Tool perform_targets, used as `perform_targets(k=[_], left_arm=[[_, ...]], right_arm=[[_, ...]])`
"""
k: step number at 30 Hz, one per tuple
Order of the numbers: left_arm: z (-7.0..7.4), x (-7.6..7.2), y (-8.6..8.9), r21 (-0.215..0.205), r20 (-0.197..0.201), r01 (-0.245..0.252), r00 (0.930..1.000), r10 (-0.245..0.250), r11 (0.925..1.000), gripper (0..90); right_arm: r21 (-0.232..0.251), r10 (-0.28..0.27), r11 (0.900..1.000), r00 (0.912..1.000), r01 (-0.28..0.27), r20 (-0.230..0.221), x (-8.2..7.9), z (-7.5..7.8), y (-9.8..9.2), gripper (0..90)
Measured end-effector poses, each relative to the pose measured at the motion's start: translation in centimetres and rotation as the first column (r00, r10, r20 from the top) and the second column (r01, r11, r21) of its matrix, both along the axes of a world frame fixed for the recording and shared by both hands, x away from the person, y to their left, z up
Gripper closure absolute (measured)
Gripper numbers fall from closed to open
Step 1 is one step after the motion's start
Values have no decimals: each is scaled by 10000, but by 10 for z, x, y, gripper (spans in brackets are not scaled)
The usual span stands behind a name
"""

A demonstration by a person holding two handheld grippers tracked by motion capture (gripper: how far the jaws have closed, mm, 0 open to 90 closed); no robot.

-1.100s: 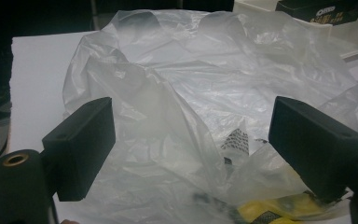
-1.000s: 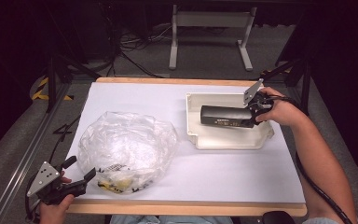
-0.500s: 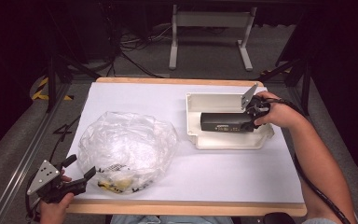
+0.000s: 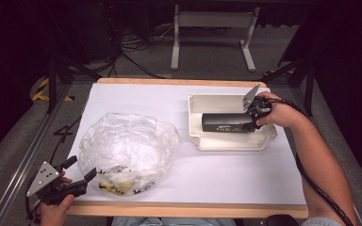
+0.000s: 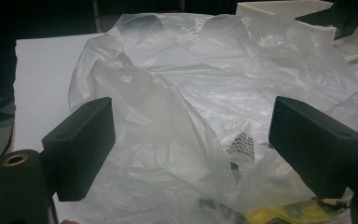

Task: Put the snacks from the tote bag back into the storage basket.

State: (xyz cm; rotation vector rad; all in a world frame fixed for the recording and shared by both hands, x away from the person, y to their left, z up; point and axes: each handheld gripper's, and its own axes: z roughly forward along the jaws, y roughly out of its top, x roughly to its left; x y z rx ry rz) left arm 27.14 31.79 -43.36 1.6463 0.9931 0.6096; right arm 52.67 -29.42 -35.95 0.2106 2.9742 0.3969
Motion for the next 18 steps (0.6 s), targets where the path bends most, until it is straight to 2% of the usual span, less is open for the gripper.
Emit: perform_targets(k=[9,10,11,12,18], left_arm=[[0,0,0,-9,2,7,10000,-7,10000,154],[0,0,0,-3,1,-1,10000,1,10000,154],[0,0,0,-9,-3,0,10000,0,10000,154],[0,0,0,-5,2,9,10000,-9,10000,155],[0,0,-1,22,0,20,10000,-20,10000,154]], right_arm=[[-143,-54,9999,10000,55,68,5,-4,-3,404],[-187,13,9998,9998,-9,198,6,-5,-3,388],[-247,-69,9997,9987,82,514,6,-5,-3,345],[-183,-129,9997,9973,143,728,6,-5,-3,348],[-147,-91,9998,9961,104,872,6,-2,-3,332]])
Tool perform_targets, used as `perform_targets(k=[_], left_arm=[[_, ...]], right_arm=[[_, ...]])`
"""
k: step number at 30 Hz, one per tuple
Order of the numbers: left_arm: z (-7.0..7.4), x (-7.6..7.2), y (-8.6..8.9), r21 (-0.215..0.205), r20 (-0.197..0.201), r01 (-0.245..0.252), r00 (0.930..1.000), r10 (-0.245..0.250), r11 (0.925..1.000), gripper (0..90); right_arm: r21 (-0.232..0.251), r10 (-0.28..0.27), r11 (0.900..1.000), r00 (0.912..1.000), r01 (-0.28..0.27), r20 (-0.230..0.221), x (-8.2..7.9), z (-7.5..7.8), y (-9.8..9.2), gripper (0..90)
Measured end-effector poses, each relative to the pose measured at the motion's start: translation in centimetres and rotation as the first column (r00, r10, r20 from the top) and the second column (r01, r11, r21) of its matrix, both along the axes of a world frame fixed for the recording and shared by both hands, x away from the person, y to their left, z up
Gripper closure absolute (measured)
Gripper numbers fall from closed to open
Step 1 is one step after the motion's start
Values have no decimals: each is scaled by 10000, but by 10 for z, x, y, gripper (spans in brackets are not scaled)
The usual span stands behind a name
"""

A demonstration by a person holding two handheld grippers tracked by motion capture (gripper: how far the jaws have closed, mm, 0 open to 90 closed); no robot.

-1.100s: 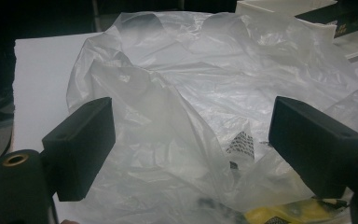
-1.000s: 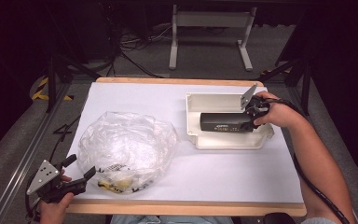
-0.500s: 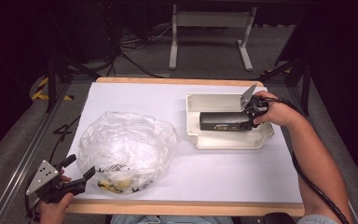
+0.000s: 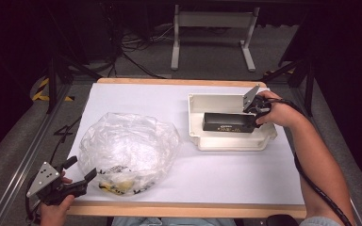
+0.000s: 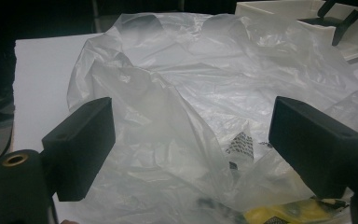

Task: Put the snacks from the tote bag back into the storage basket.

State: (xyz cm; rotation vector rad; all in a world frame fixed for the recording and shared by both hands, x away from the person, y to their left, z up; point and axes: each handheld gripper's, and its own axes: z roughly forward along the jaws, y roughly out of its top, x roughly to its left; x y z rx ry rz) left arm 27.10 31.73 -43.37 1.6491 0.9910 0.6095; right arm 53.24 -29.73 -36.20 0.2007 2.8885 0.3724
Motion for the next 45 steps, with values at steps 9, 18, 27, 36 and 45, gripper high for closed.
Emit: perform_targets(k=[9,18,27,36,45], left_arm=[[0,0,0,4,0,0,10000,0,10000,154],[1,1,-1,2,-7,44,10000,-44,10000,154],[1,5,-2,23,-22,154,9999,-154,9999,154],[2,13,-6,-129,35,300,9995,-300,9995,154],[3,24,-13,-88,-31,608,9981,-608,9981,154]], right_arm=[[221,-189,9996,9996,185,211,-1,1,-4,302],[1906,-1205,9753,9920,1114,368,-16,26,-4,174],[2921,-1806,9438,9815,1545,644,-45,55,-1,119],[3966,-2588,8928,9638,2135,638,-77,68,-2,79],[4961,-3148,8317,9478,2493,515,-119,77,-6,64]])
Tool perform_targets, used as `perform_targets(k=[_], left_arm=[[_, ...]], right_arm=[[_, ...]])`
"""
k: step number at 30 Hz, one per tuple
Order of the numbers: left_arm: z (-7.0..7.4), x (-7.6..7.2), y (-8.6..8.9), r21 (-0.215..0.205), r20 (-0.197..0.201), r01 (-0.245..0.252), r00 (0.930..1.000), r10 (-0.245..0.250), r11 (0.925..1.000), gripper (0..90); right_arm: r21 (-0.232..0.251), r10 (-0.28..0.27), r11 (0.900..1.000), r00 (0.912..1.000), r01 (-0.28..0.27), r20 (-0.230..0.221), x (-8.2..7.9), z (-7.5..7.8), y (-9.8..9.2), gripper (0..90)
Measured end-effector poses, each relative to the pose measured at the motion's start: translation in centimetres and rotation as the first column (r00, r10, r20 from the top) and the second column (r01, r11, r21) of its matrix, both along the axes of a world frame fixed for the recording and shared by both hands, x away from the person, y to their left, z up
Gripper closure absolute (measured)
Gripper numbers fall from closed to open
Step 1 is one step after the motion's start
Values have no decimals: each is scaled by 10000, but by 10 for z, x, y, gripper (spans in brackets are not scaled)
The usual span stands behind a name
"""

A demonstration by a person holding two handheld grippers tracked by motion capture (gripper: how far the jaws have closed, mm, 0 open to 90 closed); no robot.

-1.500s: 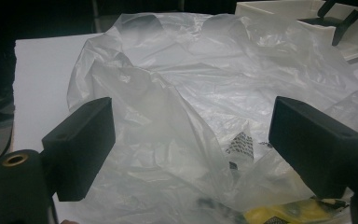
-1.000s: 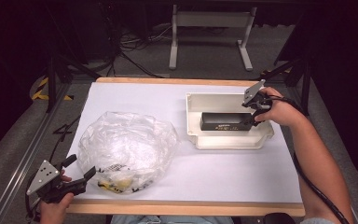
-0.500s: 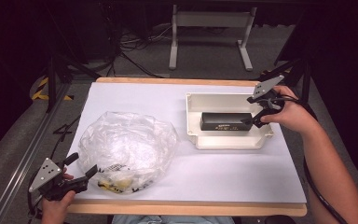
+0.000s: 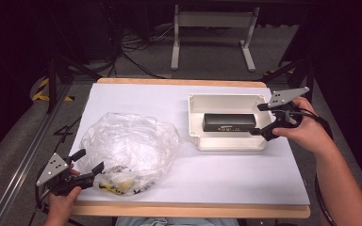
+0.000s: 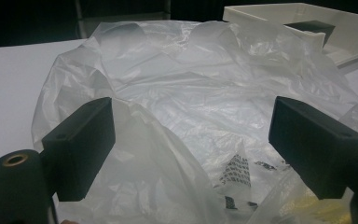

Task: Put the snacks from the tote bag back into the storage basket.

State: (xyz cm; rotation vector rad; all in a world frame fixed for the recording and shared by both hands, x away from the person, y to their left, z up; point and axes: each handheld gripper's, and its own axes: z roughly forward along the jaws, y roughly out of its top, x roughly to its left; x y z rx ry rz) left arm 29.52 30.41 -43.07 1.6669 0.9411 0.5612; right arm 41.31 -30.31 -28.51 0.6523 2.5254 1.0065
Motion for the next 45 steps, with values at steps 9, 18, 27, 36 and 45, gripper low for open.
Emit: perform_targets(k=[9,18,27,36,45], left_arm=[[0,6,-4,-61,81,140,9999,-139,9999,154],[1,9,-6,-61,65,203,9998,-203,9998,154],[1,9,-7,-45,70,230,9997,-230,9997,154],[1,8,-6,-63,54,257,9997,-256,9997,154],[1,8,-4,-151,52,417,9991,-416,9990,153]], right_arm=[[793,-525,9955,9985,514,120,-27,-5,-2,54],[2047,-704,9772,9958,570,585,-54,-32,9,48],[2548,-780,9654,9936,549,814,-69,-70,18,48],[3189,-1122,9429,9932,966,310,-70,-121,27,48],[3154,-1493,9390,9887,1373,141,-68,-155,29,48]])
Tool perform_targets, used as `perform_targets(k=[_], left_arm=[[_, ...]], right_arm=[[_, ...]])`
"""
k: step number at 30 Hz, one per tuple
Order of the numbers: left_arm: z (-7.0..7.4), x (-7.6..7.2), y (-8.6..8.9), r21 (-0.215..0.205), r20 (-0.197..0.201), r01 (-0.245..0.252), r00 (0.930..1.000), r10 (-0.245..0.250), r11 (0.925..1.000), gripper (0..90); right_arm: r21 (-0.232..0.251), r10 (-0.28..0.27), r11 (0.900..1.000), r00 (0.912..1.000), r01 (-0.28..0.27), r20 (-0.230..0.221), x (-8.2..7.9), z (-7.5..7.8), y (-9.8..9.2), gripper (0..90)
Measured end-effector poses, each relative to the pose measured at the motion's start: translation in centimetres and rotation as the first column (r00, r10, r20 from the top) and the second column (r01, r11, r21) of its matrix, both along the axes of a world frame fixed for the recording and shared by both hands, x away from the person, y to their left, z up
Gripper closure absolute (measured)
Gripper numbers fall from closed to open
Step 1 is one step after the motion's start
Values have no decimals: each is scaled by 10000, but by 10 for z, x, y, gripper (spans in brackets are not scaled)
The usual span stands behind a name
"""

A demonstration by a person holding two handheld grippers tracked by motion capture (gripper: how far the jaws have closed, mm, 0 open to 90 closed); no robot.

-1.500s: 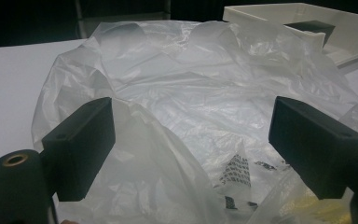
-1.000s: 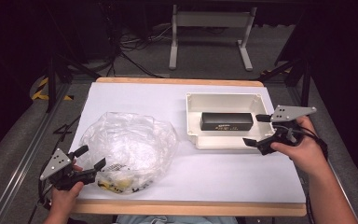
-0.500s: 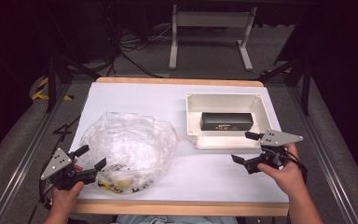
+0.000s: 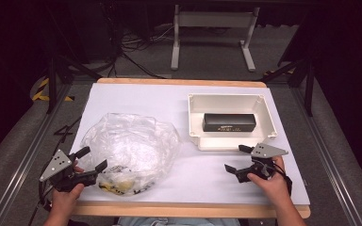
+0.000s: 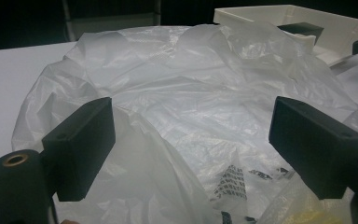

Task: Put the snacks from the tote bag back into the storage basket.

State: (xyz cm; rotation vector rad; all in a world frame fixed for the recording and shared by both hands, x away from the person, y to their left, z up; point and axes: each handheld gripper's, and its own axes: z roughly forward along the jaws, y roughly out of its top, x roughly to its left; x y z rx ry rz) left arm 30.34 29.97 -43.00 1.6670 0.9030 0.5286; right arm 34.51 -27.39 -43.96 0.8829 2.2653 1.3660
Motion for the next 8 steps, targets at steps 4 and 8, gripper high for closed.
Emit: perform_targets(k=[4,8], left_arm=[[0,0,1,-74,4,31,10000,-31,10000,153],[0,1,1,-122,-25,112,9999,-112,9999,153]], right_arm=[[381,-119,9992,9999,117,52,1,-4,-2,33],[792,278,9964,9994,-293,201,1,-4,-5,23]])
